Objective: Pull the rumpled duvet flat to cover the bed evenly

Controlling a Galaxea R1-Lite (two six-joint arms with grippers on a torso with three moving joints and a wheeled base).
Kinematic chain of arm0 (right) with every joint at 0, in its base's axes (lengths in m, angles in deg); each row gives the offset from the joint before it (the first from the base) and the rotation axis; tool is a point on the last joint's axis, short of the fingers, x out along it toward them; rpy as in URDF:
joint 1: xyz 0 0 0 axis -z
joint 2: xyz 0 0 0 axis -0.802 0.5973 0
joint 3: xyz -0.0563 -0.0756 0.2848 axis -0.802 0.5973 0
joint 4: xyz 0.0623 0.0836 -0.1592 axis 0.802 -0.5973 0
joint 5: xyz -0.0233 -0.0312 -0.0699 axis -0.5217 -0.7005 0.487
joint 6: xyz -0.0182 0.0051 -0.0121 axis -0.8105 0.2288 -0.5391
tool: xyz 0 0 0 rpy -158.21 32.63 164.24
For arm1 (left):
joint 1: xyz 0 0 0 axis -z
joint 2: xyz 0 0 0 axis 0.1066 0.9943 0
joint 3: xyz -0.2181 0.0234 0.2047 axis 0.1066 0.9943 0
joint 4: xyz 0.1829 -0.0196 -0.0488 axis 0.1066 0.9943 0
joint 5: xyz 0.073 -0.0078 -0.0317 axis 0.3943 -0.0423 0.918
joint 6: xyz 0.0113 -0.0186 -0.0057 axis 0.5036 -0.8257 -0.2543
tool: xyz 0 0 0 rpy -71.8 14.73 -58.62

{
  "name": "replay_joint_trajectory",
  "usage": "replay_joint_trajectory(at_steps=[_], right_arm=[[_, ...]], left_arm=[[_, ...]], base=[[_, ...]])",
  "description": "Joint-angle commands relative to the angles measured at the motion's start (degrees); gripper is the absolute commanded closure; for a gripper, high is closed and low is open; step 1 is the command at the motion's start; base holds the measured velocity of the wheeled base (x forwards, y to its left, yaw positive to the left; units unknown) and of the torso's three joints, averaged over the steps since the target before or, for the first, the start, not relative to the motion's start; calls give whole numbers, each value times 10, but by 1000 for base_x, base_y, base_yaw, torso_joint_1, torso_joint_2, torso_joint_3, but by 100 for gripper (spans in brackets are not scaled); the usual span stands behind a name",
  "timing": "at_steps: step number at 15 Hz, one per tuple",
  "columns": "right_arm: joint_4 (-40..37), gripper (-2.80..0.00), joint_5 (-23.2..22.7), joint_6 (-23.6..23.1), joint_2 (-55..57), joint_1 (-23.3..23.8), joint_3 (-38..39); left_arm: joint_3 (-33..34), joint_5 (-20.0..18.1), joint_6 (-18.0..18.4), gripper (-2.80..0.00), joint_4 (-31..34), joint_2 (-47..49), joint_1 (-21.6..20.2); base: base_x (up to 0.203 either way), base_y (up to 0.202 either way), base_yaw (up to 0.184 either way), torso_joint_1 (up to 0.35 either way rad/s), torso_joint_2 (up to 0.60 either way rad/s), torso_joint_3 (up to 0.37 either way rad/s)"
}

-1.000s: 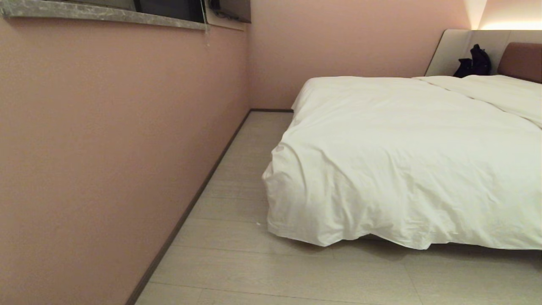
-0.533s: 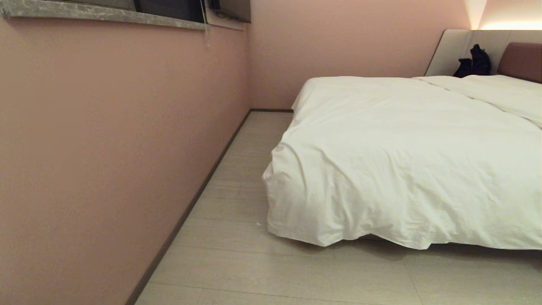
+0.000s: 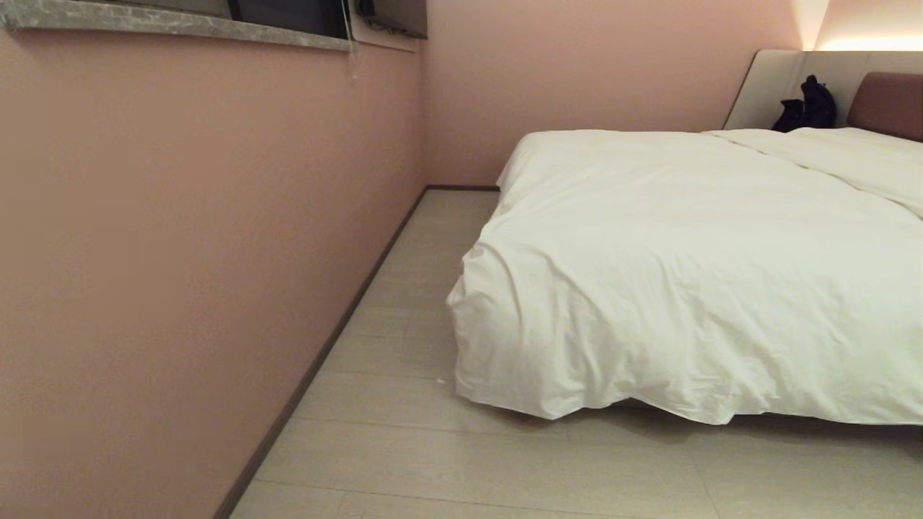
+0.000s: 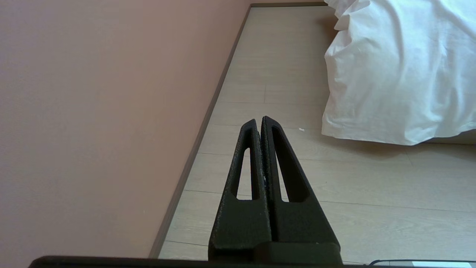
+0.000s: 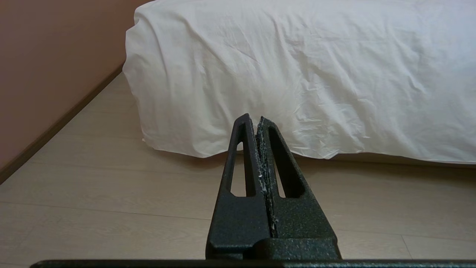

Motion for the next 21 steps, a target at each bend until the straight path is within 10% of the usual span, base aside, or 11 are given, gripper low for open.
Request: replay_joint_trajectory(at_steps=[1, 21], right_arm=[[0, 0, 0, 0, 0, 0, 0], [0, 0, 1, 1, 0, 0, 0]], left_arm=[[0, 0, 0, 0, 0, 0, 0], [0, 0, 0, 0, 0, 0, 0]], base=[[0, 0, 0, 0, 0, 0], [0, 0, 0, 0, 0, 0]])
